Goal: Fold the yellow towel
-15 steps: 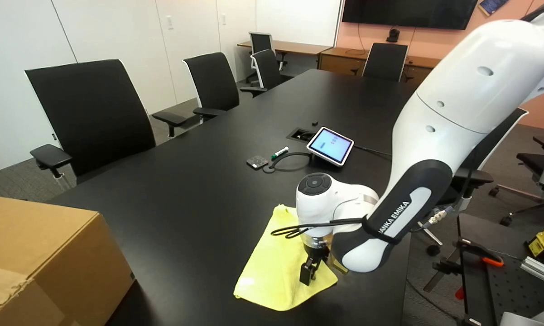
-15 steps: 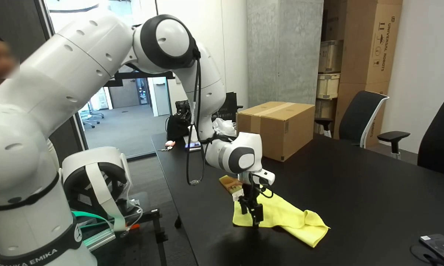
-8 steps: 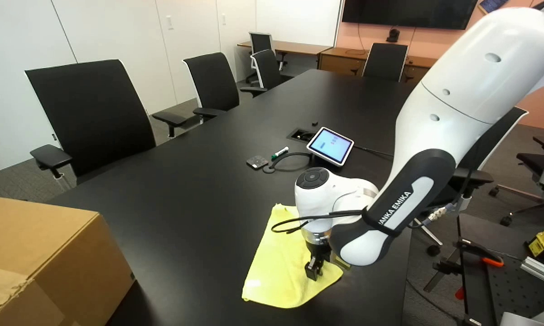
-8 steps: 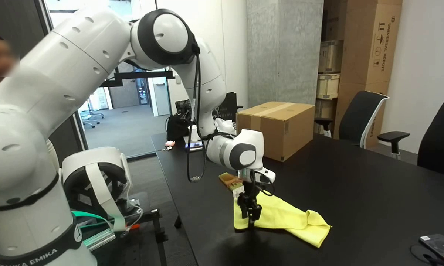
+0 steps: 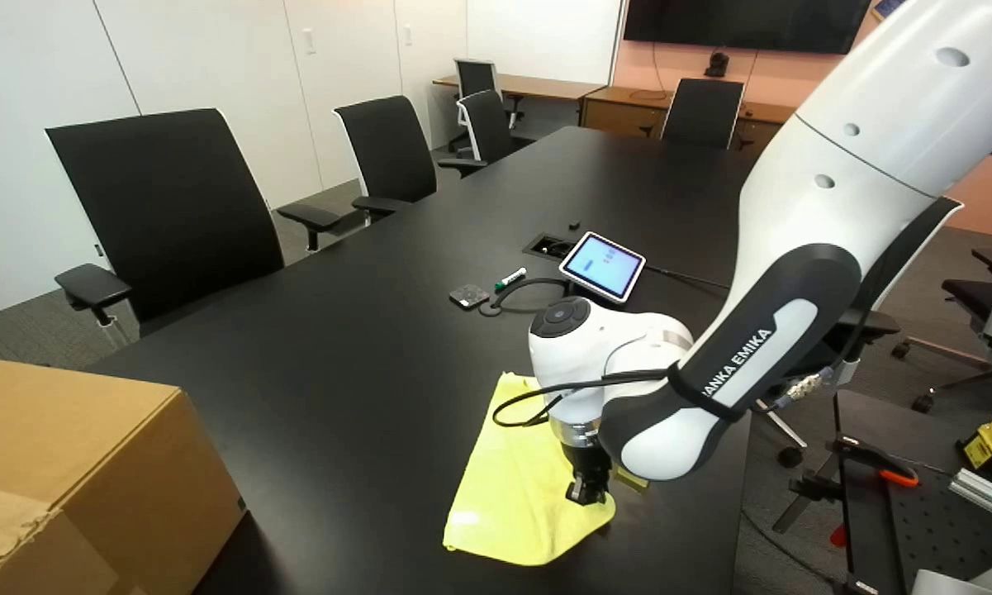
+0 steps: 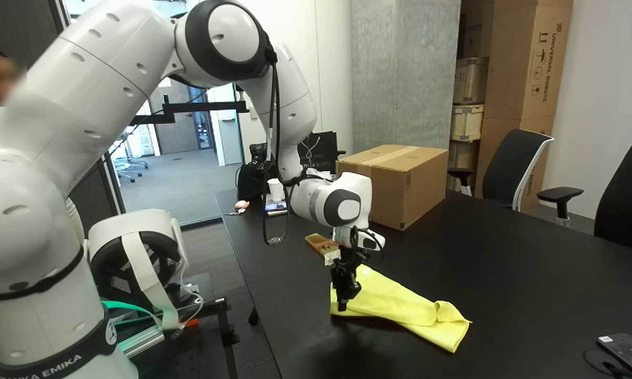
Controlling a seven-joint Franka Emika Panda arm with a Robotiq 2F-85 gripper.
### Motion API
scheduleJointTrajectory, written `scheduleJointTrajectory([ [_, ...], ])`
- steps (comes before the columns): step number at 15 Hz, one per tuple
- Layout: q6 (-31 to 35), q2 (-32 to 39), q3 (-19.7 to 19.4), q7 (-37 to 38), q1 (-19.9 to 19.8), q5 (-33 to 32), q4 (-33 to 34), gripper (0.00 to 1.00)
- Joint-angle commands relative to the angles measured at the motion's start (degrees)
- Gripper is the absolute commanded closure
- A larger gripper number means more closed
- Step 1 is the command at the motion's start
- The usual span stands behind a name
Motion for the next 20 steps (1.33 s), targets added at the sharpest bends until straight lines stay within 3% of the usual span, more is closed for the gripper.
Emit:
scheduleJointTrajectory([
  [1, -3.0, -1.7, 1.2, 0.3, -0.6, 0.6, -0.6, 0.90],
  [12, -3.5, 0.8, 3.2, -2.2, -3.2, 1.7, 1.9, 0.94],
  [20, 1.8, -0.5, 12.0, -16.2, -11.3, 8.6, 1.4, 0.95],
])
